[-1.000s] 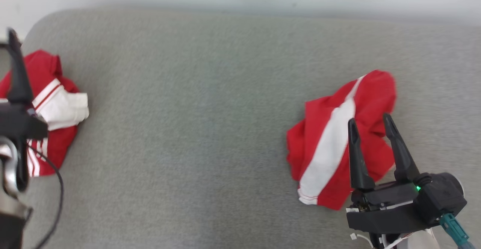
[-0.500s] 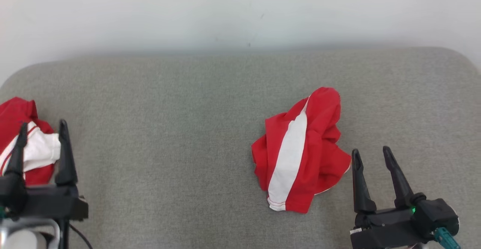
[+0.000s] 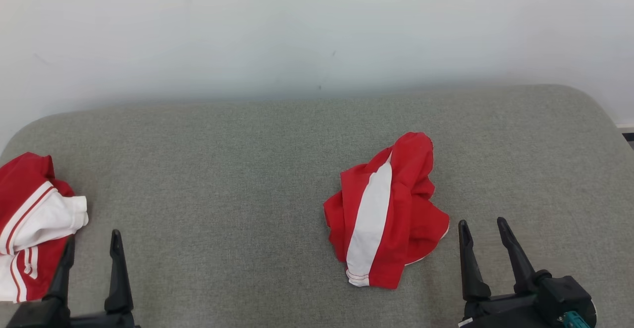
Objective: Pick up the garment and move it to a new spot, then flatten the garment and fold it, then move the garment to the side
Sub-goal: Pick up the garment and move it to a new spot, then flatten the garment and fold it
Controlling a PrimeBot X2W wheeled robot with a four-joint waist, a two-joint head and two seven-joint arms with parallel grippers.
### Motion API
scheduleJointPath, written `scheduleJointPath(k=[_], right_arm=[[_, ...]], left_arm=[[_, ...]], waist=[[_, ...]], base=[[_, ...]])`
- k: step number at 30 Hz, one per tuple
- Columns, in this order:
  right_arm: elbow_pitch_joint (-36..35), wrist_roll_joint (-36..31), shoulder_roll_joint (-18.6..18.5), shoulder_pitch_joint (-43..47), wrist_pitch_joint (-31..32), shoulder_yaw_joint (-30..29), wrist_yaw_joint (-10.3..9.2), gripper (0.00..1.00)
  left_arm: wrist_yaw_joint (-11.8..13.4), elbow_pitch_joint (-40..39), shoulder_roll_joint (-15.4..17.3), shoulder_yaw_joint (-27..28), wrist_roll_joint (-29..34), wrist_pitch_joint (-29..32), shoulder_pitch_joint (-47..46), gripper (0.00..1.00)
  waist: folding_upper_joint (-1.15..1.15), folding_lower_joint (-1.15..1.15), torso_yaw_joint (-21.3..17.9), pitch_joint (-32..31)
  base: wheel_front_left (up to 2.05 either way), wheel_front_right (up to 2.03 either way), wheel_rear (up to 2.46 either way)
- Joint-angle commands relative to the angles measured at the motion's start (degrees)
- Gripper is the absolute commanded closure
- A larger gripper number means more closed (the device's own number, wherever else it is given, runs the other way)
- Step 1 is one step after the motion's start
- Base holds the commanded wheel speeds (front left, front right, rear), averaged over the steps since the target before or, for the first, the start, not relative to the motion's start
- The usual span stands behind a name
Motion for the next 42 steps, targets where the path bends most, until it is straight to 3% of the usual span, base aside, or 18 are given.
scheduleJointPath(k=[1, 18, 42], right_arm=[[0.17, 0.36, 0.19, 0.36, -0.05, 0.26, -0.13, 0.0], [3.35, 0.24, 0.19, 0.24, -0.05, 1.89, -0.13, 0.0], [4.88, 0.18, 0.19, 0.1, -0.06, 2.78, -0.13, 0.0]], left_arm=[[0.18, -0.29, -0.07, 0.15, 0.83, -0.18, 0.7, 0.0], [-2.5, -0.32, -4.64, 3.47, 5.95, -0.19, 7.58, 0.0], [-6.01, 0.31, -8.15, 7.52, 10.65, -0.19, 6.57, 0.0]], waist=[[0.0, 0.01, 0.07, -0.06], [0.0, 0.01, -0.03, -0.51], [0.0, 0.01, 0.62, 0.0]], base=[[0.0, 0.0, 0.0], [0.0, 0.0, 0.0], [0.0, 0.0, 0.0]])
